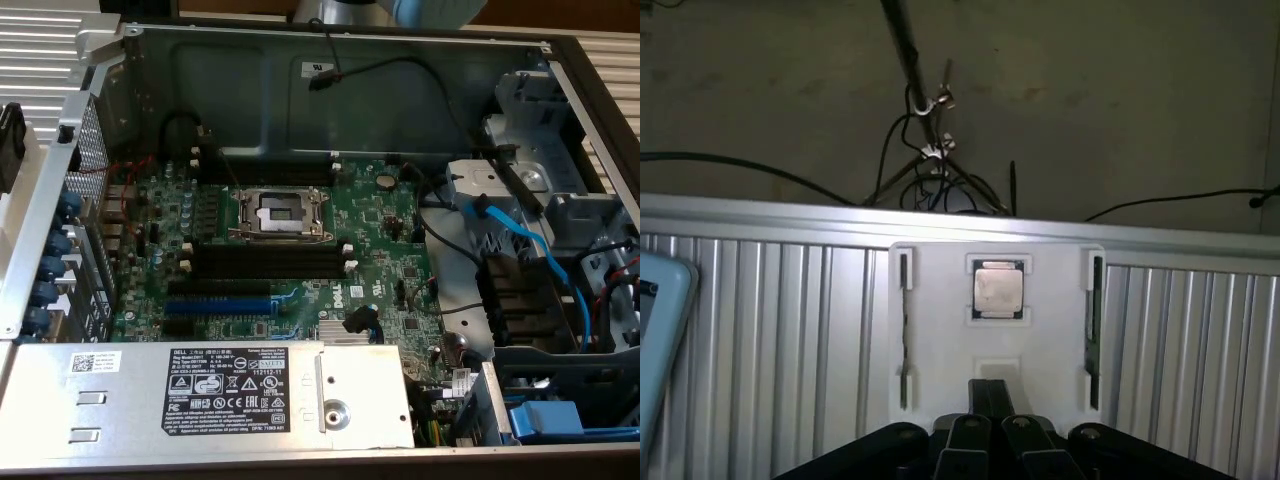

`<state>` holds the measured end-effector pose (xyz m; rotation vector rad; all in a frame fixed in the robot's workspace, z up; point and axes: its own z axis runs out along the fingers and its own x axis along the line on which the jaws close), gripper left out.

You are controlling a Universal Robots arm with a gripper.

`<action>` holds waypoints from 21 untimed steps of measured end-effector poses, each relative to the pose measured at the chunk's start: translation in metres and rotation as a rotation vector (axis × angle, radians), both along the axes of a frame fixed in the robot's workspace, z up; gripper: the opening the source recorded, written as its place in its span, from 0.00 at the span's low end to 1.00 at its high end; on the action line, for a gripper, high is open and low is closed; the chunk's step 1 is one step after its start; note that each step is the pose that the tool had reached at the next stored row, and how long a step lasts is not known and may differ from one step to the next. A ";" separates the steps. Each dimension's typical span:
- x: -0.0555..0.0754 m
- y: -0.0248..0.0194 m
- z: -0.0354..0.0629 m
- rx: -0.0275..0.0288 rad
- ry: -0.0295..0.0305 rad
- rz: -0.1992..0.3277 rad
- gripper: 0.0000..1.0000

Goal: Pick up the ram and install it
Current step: 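Pick up the ram and move it above insertion slot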

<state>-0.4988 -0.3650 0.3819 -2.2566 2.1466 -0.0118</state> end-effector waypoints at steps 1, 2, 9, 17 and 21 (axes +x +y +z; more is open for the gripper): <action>0.000 0.0000 0.0000 0.0000 0.0000 0.000 0.10; 0.000 -0.0001 -0.0001 0.0000 0.0002 0.000 0.10; 0.000 -0.0036 -0.0044 0.0000 0.0407 0.000 0.10; 0.003 -0.0110 -0.0167 -0.0002 0.0477 0.000 0.10; 0.008 -0.0153 -0.0240 -0.0005 0.0477 0.000 0.10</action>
